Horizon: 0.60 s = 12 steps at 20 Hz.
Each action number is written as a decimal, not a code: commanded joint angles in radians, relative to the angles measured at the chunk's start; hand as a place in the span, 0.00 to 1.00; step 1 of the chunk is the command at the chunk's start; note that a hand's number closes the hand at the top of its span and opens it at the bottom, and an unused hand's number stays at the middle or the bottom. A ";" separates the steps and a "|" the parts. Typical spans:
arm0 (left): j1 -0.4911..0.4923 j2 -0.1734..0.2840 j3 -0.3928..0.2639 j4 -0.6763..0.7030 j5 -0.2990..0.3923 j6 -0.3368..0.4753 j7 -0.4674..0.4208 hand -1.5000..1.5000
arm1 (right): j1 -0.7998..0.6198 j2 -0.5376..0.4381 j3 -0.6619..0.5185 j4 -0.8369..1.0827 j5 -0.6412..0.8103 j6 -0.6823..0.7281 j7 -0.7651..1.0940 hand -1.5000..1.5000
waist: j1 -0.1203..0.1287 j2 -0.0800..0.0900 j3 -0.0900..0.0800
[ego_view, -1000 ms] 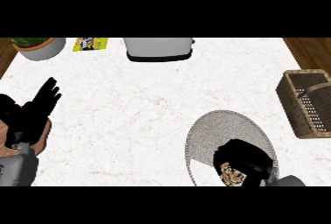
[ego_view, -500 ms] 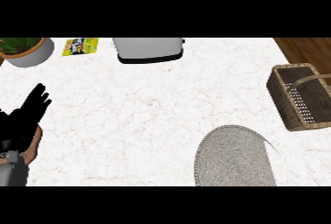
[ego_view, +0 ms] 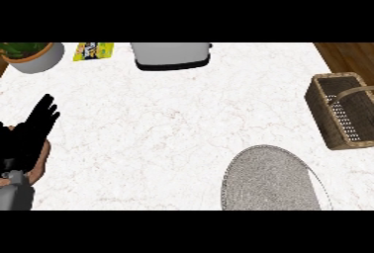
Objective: Pick the cupcake from the placemat and place it in the basket
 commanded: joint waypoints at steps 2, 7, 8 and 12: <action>-0.020 0.005 0.002 -0.025 0.018 -0.009 0.031 0.50 | 0.198 -0.002 -0.027 -0.337 -0.088 -0.028 0.031 1.00 | 0.019 0.004 0.000; -0.005 -0.009 -0.010 -0.008 -0.006 0.001 -0.010 0.50 | 0.266 0.025 -0.061 -0.383 -0.087 -0.089 0.019 1.00 | 0.024 0.011 -0.004; -0.038 -0.005 -0.012 -0.007 -0.002 -0.001 0.005 0.50 | 0.261 0.021 -0.092 -0.389 -0.084 -0.094 0.026 1.00 | 0.027 0.016 -0.003; -0.014 -0.025 -0.037 -0.013 -0.009 -0.008 0.003 0.50 | 0.271 0.066 -0.083 -0.409 -0.095 -0.134 0.044 1.00 | 0.053 0.020 -0.004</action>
